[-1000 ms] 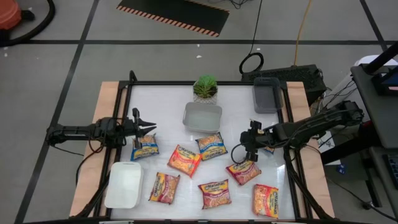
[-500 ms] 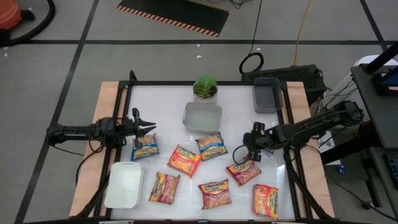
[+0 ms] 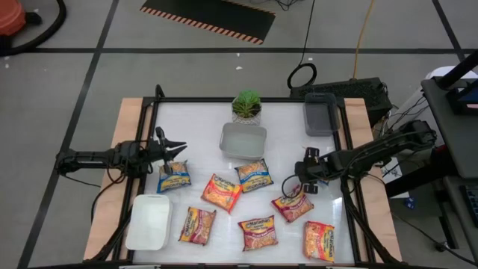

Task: Sort Maruchan noodles
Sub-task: Put the right blue noodle pack into the gray bin

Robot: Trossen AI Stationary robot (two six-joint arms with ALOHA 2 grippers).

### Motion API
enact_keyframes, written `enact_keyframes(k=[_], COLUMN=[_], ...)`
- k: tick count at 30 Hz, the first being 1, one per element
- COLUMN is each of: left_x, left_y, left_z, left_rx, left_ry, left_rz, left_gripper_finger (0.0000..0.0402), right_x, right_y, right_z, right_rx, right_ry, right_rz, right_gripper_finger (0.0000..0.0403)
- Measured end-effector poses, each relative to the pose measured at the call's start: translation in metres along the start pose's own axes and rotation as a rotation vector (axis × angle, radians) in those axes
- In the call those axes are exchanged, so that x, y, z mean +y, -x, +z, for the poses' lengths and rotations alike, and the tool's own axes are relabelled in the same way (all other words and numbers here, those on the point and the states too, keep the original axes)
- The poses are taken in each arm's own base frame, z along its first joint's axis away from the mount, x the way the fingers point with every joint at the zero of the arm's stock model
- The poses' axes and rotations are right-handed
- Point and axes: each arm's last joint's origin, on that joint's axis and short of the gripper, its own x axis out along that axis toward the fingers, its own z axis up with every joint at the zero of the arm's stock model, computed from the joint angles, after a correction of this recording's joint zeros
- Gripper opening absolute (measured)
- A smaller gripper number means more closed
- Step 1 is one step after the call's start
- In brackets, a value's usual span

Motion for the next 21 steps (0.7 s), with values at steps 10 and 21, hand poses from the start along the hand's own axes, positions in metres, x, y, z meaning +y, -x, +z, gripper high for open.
enact_keyframes(k=[10,21], left_x=[0.000,0.000], left_y=[0.000,0.000], left_z=[0.000,0.002], left_rx=[-0.003,-0.017], left_ry=[-0.015,-0.037], left_rz=[0.000,0.003], left_gripper_finger=[0.0060,0.0060], right_x=[0.000,0.001], right_y=[-0.012,-0.013], right_z=[-0.014,-0.012], right_rx=[0.018,-0.001], right_ry=[0.021,0.046], right_rz=[0.013,0.043], right_gripper_finger=[0.0086,0.0005])
